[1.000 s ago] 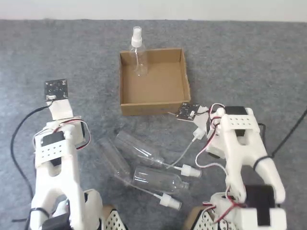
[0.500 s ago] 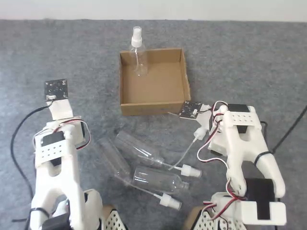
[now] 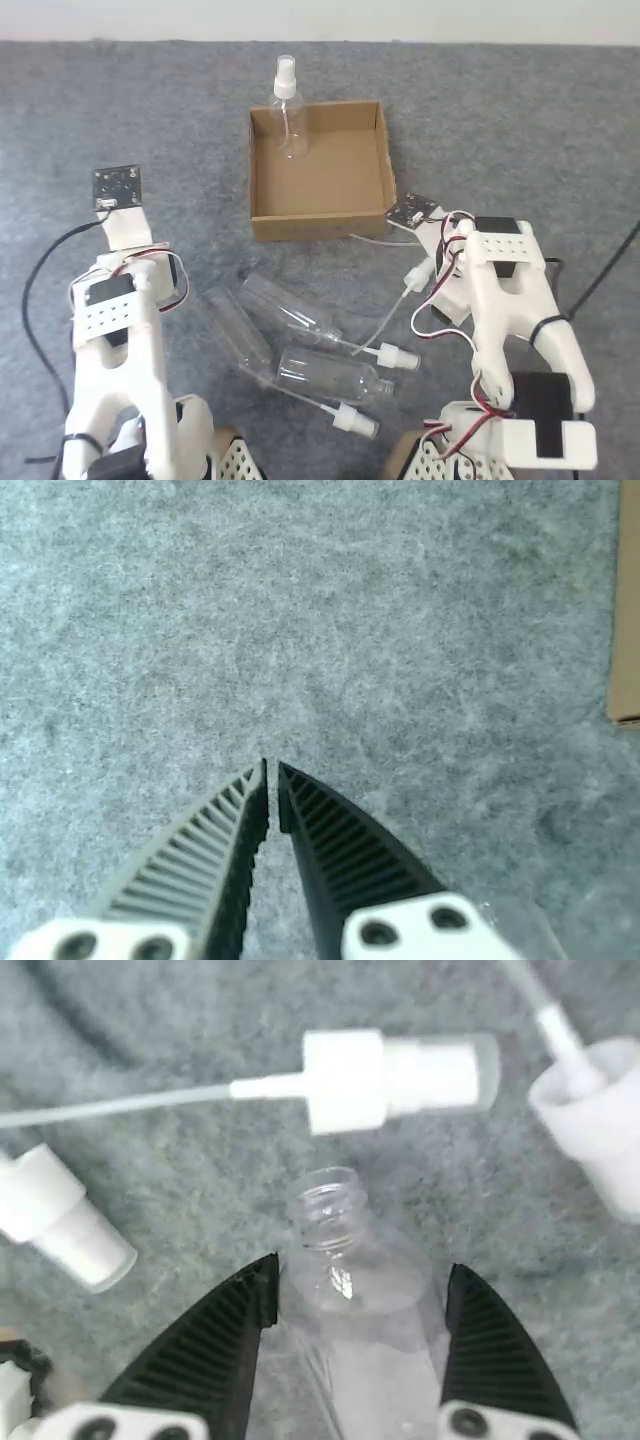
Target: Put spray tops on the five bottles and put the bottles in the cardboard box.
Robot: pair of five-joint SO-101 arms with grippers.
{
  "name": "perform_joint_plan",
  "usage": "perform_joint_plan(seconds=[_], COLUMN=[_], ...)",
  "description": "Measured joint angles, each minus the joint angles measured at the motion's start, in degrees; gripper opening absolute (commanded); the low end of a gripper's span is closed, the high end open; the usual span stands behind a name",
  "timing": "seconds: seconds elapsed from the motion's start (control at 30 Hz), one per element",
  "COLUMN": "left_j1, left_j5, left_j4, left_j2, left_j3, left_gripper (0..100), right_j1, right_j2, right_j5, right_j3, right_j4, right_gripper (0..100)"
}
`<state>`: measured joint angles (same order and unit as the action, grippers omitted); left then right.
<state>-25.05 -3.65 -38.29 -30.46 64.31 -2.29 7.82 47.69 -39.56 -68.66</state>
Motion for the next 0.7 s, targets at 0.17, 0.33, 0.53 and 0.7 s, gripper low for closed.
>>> perform_joint_plan(seconds=[0.17,0.33,0.53,0.7], left_j1=[0.0,0.0,0.0,0.0], left_j5=[0.0,0.0,0.0,0.0], left_j4=[0.0,0.0,0.0,0.0], left_j2=[0.0,0.0,0.0,0.0], left_j3=[0.0,0.0,0.0,0.0], left_gripper=[2,2,2,2], right_j1=[0.0,0.0,0.2,0.2], right_j2=[0.0,0.0,0.0,0.0], right_j5=[-0.4,5.4,14.6,19.4], right_j3=[3.3,3.3,3.3,3.3], right_j4=[-4.3,-5.7,-5.7,-5.5], right_gripper=[34.5,33.6,33.6,33.6])
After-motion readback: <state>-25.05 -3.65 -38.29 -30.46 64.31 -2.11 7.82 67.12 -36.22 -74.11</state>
